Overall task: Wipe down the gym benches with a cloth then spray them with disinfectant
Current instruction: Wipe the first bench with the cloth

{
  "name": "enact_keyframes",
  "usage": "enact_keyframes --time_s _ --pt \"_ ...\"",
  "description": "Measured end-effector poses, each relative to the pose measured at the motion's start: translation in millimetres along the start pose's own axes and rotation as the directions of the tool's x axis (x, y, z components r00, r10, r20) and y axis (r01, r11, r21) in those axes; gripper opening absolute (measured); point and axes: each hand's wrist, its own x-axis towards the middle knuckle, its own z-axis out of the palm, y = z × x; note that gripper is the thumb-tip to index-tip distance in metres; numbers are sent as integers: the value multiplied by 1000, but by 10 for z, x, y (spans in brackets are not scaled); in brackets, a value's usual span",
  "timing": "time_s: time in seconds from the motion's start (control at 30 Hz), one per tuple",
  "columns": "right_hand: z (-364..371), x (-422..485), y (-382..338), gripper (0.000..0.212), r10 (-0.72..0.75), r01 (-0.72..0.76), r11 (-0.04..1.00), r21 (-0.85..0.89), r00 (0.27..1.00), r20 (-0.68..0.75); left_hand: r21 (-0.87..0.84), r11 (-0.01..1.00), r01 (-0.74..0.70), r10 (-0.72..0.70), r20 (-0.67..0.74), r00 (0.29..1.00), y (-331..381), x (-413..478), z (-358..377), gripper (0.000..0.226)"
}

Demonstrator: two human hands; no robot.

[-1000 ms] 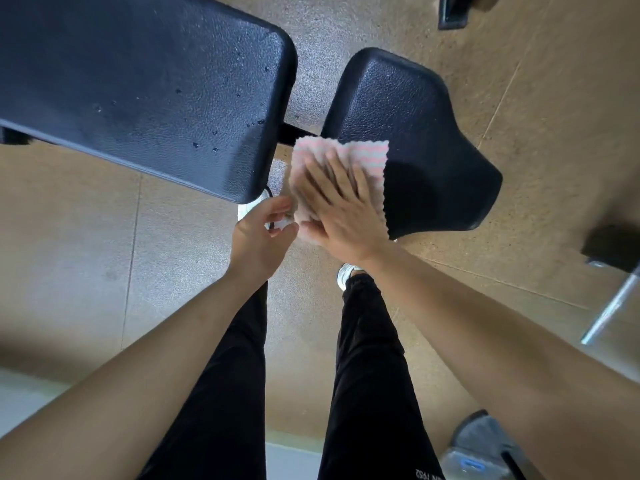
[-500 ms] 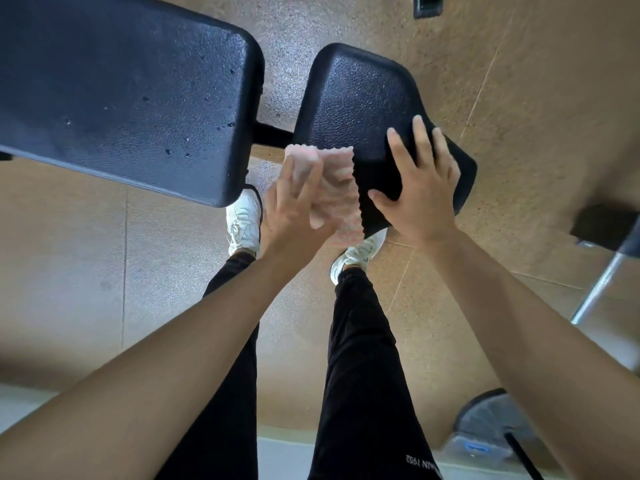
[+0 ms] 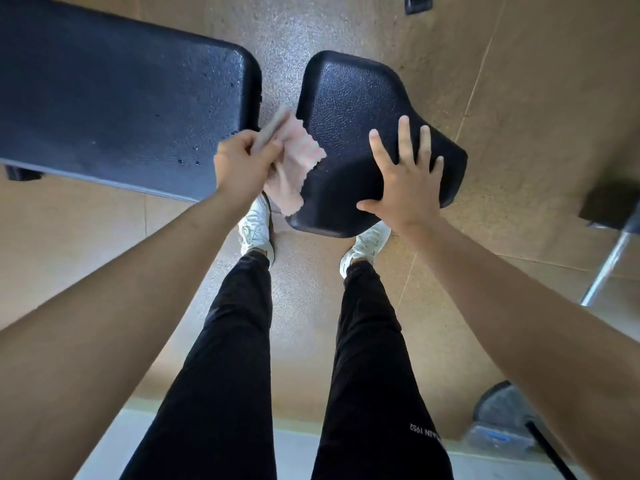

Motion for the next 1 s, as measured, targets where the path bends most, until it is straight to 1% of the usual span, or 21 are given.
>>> enact_keyframes --time_s 0.07,0.17,0.2,0.23,0.3,0.37,0.4,0.43,0.53,0.57,0.63,0.7,0.77,0.83,0.93,1.0 --pt "0 -5 6 126 1 -1 1000 -8 1000 4 13 998 -67 68 -33 997 189 56 -115 22" --pt "2 -12 13 126 12 -12 1000 -14 1000 9 -32 985 -172 166 -141 976 406 78 -191 18" --pt "0 -10 10 126 14 -14 1000 -16 1000 8 -30 979 -201 194 -152 969 436 57 -175 15" --pt "-3 -13 4 126 15 -15 1000 -17 1000 8 -13 977 -215 211 -124 970 429 32 -130 12" --pt "0 -16 10 126 14 -14 1000 -20 1000 14 -7 983 -185 185 36 982 336 -52 33 10" --pt "3 -16 15 126 14 -14 1000 -27 1000 14 -51 995 -86 95 200 975 225 -134 182 22" --pt "4 -16 17 126 14 -13 1000 -28 1000 14 -67 997 -35 49 230 972 178 -156 222 31" --pt "10 -18 20 126 12 -12 1000 -27 1000 13 -70 997 -20 37 239 970 145 -175 247 39" --pt "14 -20 24 127 6 -6 1000 -30 1000 7 -5 998 -57 57 251 966 60 -212 260 66" --pt "12 -19 24 127 4 -4 1000 -31 1000 5 18 998 -59 53 251 967 32 -215 257 71" --pt "7 -15 26 127 5 -5 1000 -31 1000 3 50 998 -32 18 266 964 -31 -198 259 74" --pt "6 -12 29 126 7 -7 1000 -24 1000 7 42 999 -14 1 294 956 -66 -156 279 83" --pt "10 -12 31 126 8 -8 1000 -18 1000 5 27 1000 -3 -6 312 950 -84 -86 306 98" --pt "21 -9 35 127 8 -8 1000 -14 1000 1 19 999 -33 24 337 941 -99 8 330 111" --pt "36 4 43 128 12 -12 1000 -15 1000 0 -12 996 -93 91 368 925 -34 137 366 117" --pt "50 11 47 128 11 -11 1000 -15 1000 2 -37 993 -112 117 386 915 43 210 374 114"
